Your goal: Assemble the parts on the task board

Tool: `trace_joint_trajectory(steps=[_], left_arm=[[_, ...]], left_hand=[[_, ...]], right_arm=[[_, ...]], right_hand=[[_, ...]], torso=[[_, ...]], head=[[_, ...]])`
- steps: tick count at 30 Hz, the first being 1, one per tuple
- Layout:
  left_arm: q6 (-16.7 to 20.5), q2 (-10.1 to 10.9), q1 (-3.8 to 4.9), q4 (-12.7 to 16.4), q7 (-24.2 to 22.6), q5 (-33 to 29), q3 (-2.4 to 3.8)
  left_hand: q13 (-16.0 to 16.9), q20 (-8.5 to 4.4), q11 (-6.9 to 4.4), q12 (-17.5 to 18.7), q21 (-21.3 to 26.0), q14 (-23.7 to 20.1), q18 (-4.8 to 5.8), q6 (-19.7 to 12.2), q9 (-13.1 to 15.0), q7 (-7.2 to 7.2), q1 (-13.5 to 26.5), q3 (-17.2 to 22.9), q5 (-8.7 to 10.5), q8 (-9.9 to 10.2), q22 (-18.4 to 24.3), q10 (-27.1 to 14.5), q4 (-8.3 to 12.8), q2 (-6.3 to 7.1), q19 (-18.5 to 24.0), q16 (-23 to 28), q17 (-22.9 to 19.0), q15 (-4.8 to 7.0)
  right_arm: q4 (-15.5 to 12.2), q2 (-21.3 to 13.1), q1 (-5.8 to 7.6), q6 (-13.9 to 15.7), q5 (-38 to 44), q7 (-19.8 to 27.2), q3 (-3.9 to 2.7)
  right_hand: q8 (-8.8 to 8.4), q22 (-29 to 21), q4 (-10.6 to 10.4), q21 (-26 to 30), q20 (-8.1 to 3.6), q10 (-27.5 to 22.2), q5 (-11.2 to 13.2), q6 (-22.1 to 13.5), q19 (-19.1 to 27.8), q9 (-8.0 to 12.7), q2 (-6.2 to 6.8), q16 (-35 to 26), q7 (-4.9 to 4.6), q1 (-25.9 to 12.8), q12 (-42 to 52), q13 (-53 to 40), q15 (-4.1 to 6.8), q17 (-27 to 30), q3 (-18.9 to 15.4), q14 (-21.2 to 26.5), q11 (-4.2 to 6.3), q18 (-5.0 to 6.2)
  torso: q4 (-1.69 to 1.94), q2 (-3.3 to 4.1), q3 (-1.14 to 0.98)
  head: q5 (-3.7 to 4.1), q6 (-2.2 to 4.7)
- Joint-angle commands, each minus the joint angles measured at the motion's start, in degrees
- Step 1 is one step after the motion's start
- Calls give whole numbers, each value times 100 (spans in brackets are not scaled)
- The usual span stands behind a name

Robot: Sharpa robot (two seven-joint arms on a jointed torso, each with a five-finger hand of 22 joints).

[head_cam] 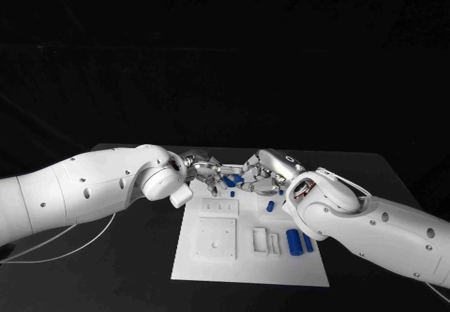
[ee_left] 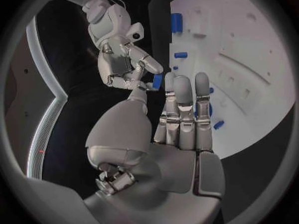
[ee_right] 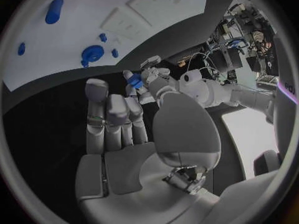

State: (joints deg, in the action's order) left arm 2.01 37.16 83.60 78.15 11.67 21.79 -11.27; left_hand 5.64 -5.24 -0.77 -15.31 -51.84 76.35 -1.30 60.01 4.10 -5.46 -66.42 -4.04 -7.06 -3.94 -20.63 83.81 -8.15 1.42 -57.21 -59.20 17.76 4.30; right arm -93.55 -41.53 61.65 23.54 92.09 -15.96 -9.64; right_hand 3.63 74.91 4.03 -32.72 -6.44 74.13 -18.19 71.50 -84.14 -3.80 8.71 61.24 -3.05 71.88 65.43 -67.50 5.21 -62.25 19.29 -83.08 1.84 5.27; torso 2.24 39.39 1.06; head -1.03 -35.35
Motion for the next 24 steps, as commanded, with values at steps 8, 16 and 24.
trace_joint_trajectory(steps=[8,16,24], left_arm=[[-384,-7,-4,72,-22,148,2],[-469,11,-5,77,-173,-62,3],[-518,17,-5,112,-186,-250,3]], left_hand=[[-33,-48,-22,4,-57,-13,28,249,53,76,-303,-51,-1388,11,11,20,430,-342,41,-50,7,34],[-59,-72,-49,42,-93,-15,46,378,76,120,-308,-27,-1600,17,-6,68,557,-366,55,-91,35,52],[-100,-98,-75,118,-132,-26,45,607,235,197,-487,313,-2832,-7,-31,58,784,-394,79,-94,43,75]], right_arm=[[-32,19,-17,-58,21,45,-3],[-3,36,-22,-113,23,54,-3],[6,48,-23,-177,28,82,-3]], right_hand=[[-3,222,-1,-6,-31,-1,14,4,-267,-10,-16,-20,23,67,-27,6,32,6,-11,-5,31,-97],[-4,216,3,1,-30,0,38,4,-266,-9,-19,-28,23,67,-25,4,32,10,-14,-5,30,-98],[-4,212,-5,6,-29,-1,20,2,-265,-9,-15,-35,25,54,-25,3,31,12,-31,-4,30,-99]], torso=[[8,-1,8],[3,0,9],[6,1,4]], head=[[37,-28],[47,-45],[60,-55]])
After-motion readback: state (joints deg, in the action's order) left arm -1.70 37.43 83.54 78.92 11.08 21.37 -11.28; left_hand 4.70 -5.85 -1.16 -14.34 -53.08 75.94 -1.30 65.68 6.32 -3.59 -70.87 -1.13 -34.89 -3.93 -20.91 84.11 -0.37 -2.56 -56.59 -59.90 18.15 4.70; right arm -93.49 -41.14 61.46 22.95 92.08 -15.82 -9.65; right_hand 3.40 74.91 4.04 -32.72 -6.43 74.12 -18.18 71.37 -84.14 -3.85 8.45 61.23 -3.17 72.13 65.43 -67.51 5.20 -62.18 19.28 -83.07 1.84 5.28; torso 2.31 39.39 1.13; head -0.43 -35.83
